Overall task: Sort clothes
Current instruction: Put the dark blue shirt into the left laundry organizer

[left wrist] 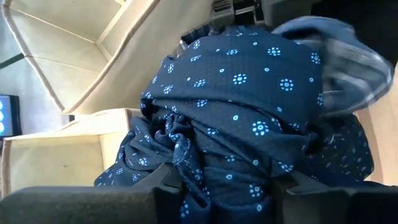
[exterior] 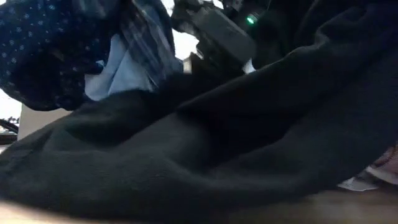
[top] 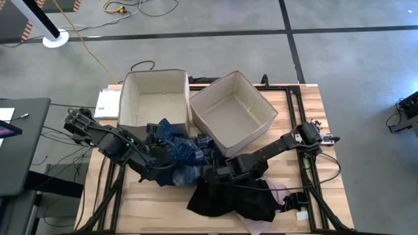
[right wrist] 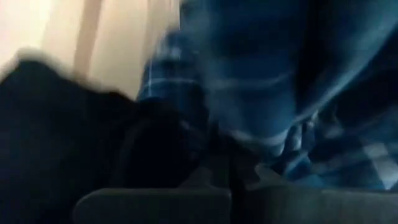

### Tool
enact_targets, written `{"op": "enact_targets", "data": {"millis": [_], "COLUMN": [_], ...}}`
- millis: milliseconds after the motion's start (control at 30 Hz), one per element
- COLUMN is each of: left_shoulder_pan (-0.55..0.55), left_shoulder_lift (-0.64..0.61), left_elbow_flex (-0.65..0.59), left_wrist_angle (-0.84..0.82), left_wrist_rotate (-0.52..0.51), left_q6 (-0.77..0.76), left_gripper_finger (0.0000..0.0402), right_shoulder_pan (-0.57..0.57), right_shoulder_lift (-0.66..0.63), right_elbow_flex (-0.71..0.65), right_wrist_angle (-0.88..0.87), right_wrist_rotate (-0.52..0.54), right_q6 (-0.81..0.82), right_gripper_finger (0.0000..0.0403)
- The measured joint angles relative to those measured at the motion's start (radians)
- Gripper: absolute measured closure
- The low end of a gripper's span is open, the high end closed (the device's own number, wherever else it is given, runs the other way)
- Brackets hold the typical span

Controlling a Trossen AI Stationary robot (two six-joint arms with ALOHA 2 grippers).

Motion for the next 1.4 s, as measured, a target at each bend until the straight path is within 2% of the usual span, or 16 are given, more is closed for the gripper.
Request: {"op": "enact_targets", "data": {"millis": [67,233,400,500,600,800,1167,1267,1400], "left_shoulder_pan": [0.000,0.000,0.000,0.000,0.000,0.015,0.019,0.019,0.019], "left_shoulder_lift": [0.000,0.000,0.000,0.000,0.000,0.000,0.000,0.000,0.000], "left_elbow_flex": [0.000,0.000,0.000,0.000,0.000,0.000,0.000,0.000,0.007], "left_wrist_angle": [0.000,0.000,0.000,0.000,0.000,0.000,0.000,0.000,0.000], "left_wrist_rotate": [0.000,0.000,-0.003,-0.020,-0.048,-0.054,-0.153,-0.185,-0.246], "left_q6": [0.000,0.000,-0.003,0.004,0.010,0.042,0.090,0.102,0.116], "left_gripper_finger": [0.0303,0.0302,0.0302,0.0305,0.0318,0.0319,0.0319,0.0319,0.0319], "right_shoulder_pan": [-0.001,0.000,-0.021,-0.019,-0.002,0.035,0.114,0.123,0.112], "right_shoulder_lift": [0.000,-0.001,-0.004,-0.007,-0.017,-0.079,-0.267,-0.302,-0.315], "right_elbow_flex": [0.000,-0.019,-0.047,-0.057,-0.058,-0.044,-0.037,-0.037,-0.037], "right_wrist_angle": [-0.040,-0.081,-0.090,-0.088,-0.076,-0.056,0.053,0.053,0.022], "right_wrist_rotate": [-0.048,-0.078,-0.210,-0.218,-0.224,-0.247,-0.227,-0.151,-0.012], "right_q6": [0.017,0.040,0.082,0.090,0.069,0.029,-0.098,-0.124,-0.132], "right_gripper_finger": [0.0402,0.0402,0.0402,0.0399,0.0379,0.0312,0.0164,0.0149,0.0148]}}
